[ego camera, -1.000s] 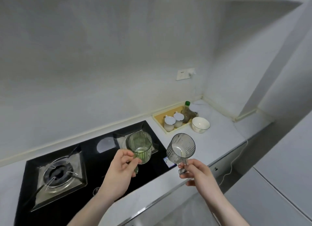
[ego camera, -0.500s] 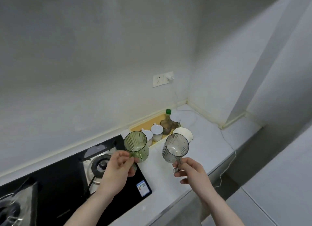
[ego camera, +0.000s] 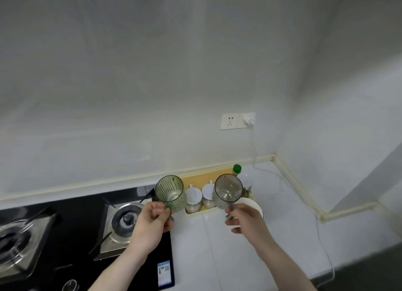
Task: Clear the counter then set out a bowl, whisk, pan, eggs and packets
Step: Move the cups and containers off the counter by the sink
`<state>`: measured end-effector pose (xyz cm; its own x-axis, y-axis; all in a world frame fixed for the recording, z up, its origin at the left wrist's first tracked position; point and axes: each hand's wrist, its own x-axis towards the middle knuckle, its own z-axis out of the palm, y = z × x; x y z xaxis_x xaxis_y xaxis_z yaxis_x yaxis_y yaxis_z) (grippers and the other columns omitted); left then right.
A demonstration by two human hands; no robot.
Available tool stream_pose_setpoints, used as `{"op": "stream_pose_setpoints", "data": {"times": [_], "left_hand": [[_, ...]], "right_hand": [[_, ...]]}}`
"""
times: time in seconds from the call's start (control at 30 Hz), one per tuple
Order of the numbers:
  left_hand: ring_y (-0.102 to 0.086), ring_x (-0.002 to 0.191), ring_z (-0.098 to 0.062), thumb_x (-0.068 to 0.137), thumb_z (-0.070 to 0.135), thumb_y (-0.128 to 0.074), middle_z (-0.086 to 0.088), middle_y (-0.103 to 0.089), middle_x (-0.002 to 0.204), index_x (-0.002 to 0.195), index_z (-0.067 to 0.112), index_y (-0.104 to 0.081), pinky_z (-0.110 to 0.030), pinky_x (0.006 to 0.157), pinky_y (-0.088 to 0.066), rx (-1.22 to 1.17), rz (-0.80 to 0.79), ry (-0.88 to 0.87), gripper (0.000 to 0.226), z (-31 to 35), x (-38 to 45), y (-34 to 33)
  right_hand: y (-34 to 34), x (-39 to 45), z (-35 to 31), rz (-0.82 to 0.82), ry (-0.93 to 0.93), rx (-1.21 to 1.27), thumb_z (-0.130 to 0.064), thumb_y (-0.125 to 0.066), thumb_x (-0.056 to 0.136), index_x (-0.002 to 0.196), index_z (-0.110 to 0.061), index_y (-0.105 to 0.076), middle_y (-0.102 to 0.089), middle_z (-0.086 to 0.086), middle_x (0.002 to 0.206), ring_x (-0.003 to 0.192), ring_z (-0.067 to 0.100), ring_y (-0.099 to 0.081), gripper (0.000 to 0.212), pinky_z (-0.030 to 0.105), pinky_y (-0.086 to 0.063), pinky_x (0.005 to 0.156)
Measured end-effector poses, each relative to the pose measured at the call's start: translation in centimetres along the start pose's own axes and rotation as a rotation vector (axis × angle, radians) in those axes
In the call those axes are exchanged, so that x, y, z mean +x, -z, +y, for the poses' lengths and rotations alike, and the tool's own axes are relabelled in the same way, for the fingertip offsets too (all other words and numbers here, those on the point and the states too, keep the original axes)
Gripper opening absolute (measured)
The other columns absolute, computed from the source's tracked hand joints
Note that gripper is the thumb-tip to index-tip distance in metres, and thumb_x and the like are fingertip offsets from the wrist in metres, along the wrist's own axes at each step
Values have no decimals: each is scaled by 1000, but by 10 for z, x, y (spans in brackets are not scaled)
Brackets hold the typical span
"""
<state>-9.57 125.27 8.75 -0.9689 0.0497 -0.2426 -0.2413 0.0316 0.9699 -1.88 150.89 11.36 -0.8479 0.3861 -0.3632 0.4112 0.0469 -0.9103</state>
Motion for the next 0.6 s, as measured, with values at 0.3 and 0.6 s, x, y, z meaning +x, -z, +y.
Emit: {"op": "stream_pose_setpoints", "data": {"times": [0.3,0.6], "left_hand": [[-62,65,-25,99,2,-59,-22,-68,94,108,2,-51,-45,77,-60,-51,23,70,12,9,93,-27],[-61,76,-27,96,1,-56,-19,-69,98,115,2,-53,-45,88,-59,-95,7,248,19,-1,175,-57]], "right_hand": [[-9,77,-5,5,2,-21,-16,-60,92,95,-11,-74,-75,9,86,78,18,-74,15,25,-55,62],[-13,134,-27,26,10,-181,-21,-60,94,91,-12,-73,-75,8,80,74,18,-71,16,31,-58,69]]}}
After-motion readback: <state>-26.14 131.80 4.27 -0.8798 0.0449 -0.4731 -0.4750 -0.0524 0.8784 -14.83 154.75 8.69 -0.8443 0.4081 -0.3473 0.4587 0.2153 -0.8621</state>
